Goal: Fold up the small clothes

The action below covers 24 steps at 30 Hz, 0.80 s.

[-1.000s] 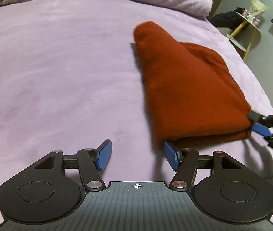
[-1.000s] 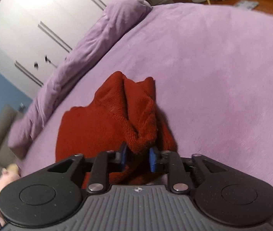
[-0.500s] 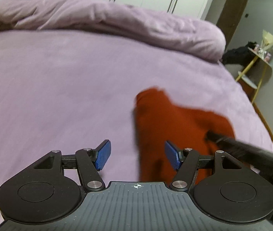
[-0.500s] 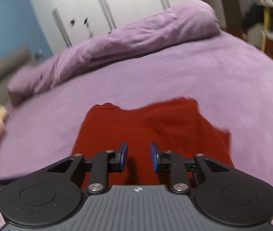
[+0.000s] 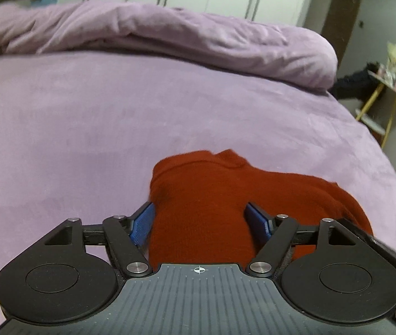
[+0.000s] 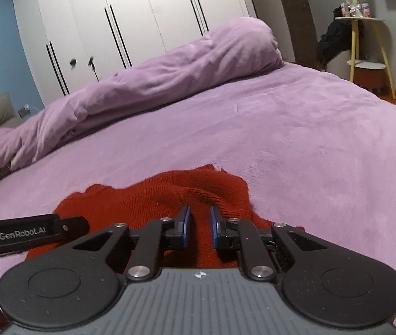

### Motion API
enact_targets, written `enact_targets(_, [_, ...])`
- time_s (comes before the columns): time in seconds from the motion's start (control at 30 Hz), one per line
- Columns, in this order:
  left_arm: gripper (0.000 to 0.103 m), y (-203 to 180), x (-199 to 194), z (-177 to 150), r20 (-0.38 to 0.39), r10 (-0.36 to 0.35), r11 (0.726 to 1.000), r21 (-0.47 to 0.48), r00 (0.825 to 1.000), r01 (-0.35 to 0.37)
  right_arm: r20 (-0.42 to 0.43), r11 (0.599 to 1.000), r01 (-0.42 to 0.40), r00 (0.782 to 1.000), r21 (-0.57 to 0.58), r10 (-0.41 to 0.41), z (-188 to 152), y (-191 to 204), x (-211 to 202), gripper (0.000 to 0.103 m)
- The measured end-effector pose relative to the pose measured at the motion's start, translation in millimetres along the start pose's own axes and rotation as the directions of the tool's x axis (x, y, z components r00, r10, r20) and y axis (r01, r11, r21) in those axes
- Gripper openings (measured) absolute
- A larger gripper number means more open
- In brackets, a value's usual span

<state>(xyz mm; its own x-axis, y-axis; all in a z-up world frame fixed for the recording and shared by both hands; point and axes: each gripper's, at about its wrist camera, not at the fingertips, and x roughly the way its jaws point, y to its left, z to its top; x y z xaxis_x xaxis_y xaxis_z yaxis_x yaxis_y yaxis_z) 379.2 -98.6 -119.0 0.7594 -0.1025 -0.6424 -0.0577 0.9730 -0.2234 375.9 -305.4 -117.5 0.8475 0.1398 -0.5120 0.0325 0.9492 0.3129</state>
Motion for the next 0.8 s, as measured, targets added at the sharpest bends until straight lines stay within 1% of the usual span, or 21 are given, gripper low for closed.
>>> enact_targets(0.1, [0.08, 11.5, 3.4, -4.7, 0.01, -0.023, 0.998, -0.053, 1.0, 0.023, 0.023, 1.0, -0.021, 1.0, 0.019, 0.02, -3.9, -7.0, 1.9, 0.012])
enact_targets(0.17, [0.08, 12.5, 5.5, -9.5, 0.033, -0.02, 0.998, -0.067, 0.999, 0.022, 0.042, 0.999, -0.035, 0.999, 0.026, 0.034, -7.3, -11.2, 3.0, 0.012])
enact_targets(0.23, [0.082, 12.0, 7.2, -9.2, 0.027, -0.013, 0.997, -0.081, 1.0, 0.015, 0.044, 0.998, -0.049, 0.998, 0.042, 0.048, -7.1, -15.5, 6.1, 0.012])
enact_targets(0.33, [0.082, 15.7, 2.3, -3.1, -0.013, -0.032, 0.994, -0.1, 0.999, 0.03, 0.03, 0.997, -0.058, 0.998, 0.057, 0.056, -4.0, -17.0, 1.9, 0.012])
enact_targets(0.4, [0.082, 25.7, -5.6, 2.3, -0.071, -0.083, 0.989, -0.13, 0.994, 0.074, 0.008, 0.992, -0.086, 0.996, 0.088, 0.085, 1.5, -20.0, -3.8, 0.013])
enact_targets(0.43, [0.082, 31.6, -11.3, 3.8, -0.089, -0.113, 0.985, -0.141, 0.99, 0.099, -0.018, 0.988, -0.107, 0.994, 0.112, 0.11, 6.4, -22.5, -7.4, 0.017])
enact_targets(0.5, [0.082, 48.6, -26.5, 6.9, -0.123, -0.19, 0.974, -0.148, 0.974, 0.172, -0.088, 0.974, -0.14, 0.984, 0.176, 0.158, 16.3, -32.1, -18.5, 0.021])
enact_targets(0.57, [0.082, 71.5, -42.8, 6.2, -0.157, -0.259, 0.957, -0.172, 0.953, 0.232, -0.126, 0.957, -0.162, 0.972, 0.242, 0.196, 23.3, -48.9, -38.4, 0.026])
enact_targets(0.6, [0.082, 81.1, -47.5, 4.1, -0.174, -0.293, 0.947, -0.192, 0.94, 0.259, -0.136, 0.945, -0.175, 0.966, 0.276, 0.218, 24.6, -60.3, -48.9, 0.037])
enact_targets(0.63, [0.081, 92.8, -50.9, 0.3, -0.202, -0.336, 0.93, -0.224, 0.92, 0.291, -0.161, 0.94, -0.159, 0.963, 0.303, 0.215, 25.3, -69.6, -54.9, 0.06])
enact_targets(0.67, [0.08, 100.4, -51.9, -3.7, -0.227, -0.364, 0.918, -0.254, 0.903, 0.306, -0.197, 0.932, -0.146, 0.956, 0.331, 0.22, 25.9, -80.7, -59.3, 0.065])
enact_targets(0.73, [0.079, 112.4, -47.5, -13.3, -0.268, -0.431, 0.881, -0.33, 0.862, 0.339, -0.267, 0.912, -0.137, 0.93, 0.387, 0.253, 25.8, -98.7, -59.7, 0.067])
enact_targets(0.77, [0.079, 115.3, -43.4, -16.8, -0.275, -0.454, 0.864, -0.368, 0.847, 0.344, -0.315, 0.896, -0.132, 0.906, 0.424, 0.283, 24.7, -105.7, -54.6, 0.067])
enact_targets(0.8, [0.078, 117.5, -38.7, -20.2, -0.274, -0.479, 0.843, -0.408, 0.834, 0.35, -0.346, 0.882, -0.127, 0.887, 0.454, 0.305, 22.6, -109.6, -49.4, 0.067])
